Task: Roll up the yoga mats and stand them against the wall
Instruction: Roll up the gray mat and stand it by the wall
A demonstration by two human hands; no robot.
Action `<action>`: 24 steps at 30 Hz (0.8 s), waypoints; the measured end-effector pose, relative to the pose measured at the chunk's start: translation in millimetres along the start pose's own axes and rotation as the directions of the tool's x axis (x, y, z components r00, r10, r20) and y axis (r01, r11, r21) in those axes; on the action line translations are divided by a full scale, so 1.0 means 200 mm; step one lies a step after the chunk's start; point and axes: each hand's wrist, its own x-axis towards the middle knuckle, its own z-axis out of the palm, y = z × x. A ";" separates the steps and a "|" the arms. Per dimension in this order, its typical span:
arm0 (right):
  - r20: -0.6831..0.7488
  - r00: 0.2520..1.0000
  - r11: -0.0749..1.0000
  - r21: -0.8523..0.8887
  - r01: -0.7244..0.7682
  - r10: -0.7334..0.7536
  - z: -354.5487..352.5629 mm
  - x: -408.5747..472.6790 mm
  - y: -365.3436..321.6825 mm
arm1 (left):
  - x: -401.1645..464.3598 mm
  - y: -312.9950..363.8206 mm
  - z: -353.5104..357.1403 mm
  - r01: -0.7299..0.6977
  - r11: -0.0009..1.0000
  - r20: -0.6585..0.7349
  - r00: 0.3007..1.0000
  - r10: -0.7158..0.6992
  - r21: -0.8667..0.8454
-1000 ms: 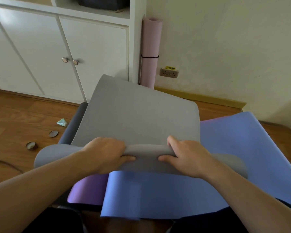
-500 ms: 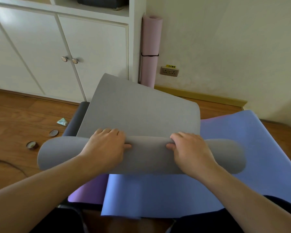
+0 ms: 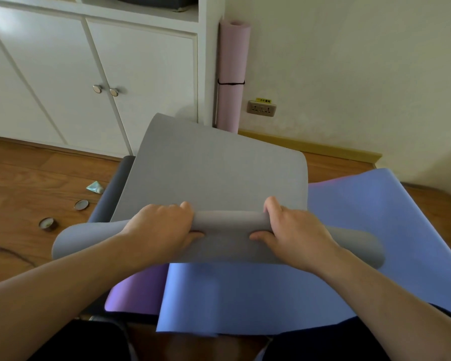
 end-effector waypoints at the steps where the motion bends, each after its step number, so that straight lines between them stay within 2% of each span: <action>1: 0.023 0.999 0.999 0.045 0.021 -0.022 0.00 0.00 0.01 | 0.00 0.00 -0.01 -0.006 1.000 0.022 1.000 0.005 0.012; 6: 0.082 0.991 0.991 0.097 0.096 -0.104 0.00 -0.01 0.05 | -0.01 -0.01 -0.02 -0.066 0.998 0.149 0.987 0.066 -0.006; 12: 0.085 0.987 0.976 0.184 0.118 -0.136 0.01 -0.02 0.05 | -0.01 -0.07 0.00 -0.085 0.979 0.279 0.951 0.135 -0.184; 15: 0.080 0.987 0.973 0.200 0.120 -0.138 -0.01 -0.04 0.05 | 0.00 -0.08 0.00 -0.105 0.976 0.283 0.946 0.157 -0.188; 20: 0.113 0.989 0.994 0.059 0.088 -0.094 0.01 -0.03 0.04 | -0.01 -0.05 -0.01 -0.153 0.967 0.263 0.943 0.205 -0.204; 24: 0.195 0.977 0.976 0.214 0.041 -0.083 0.00 -0.03 0.05 | -0.02 -0.06 -0.01 -0.179 0.941 0.216 0.945 0.246 -0.288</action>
